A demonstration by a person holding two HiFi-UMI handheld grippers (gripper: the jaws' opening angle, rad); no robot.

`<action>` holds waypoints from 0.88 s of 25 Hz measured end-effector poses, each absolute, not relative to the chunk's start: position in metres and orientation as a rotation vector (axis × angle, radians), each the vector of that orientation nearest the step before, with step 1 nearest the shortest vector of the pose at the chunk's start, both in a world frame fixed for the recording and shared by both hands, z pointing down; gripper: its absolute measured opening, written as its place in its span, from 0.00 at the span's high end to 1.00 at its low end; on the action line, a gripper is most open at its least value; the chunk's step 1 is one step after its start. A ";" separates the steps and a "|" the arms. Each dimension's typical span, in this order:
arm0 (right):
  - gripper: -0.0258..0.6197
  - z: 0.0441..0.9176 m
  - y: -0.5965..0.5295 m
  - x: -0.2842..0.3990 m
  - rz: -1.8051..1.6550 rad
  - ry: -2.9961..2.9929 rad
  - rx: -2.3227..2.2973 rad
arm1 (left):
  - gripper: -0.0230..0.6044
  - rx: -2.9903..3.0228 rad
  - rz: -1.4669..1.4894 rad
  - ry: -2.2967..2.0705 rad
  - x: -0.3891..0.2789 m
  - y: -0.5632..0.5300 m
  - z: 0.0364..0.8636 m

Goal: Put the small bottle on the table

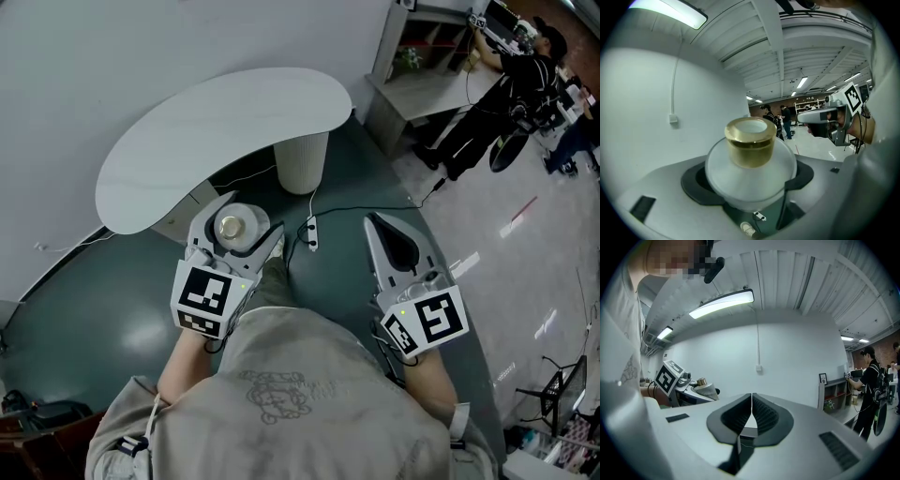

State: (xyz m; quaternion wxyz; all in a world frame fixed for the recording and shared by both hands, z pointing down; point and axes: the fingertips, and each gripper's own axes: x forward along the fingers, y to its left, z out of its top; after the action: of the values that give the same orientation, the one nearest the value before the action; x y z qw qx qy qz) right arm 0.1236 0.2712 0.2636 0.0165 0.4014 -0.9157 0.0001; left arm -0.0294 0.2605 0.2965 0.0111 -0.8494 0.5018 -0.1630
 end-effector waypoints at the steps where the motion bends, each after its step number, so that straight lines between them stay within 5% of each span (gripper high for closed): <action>1: 0.91 0.266 0.267 0.123 -0.001 -2.845 1.249 | 0.42 -2.651 -0.505 1.564 -0.030 0.257 0.298; 22: 0.91 0.279 0.130 0.083 0.067 -2.793 1.260 | 0.42 -2.721 -0.532 1.491 -0.059 0.113 0.310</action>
State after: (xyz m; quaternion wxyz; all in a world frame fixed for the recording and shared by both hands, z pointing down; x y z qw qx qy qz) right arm 0.0833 0.1301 0.2792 0.0384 0.4108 -0.9107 0.0218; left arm -0.0587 0.1134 0.3095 -0.0029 -0.8644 0.4736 -0.1692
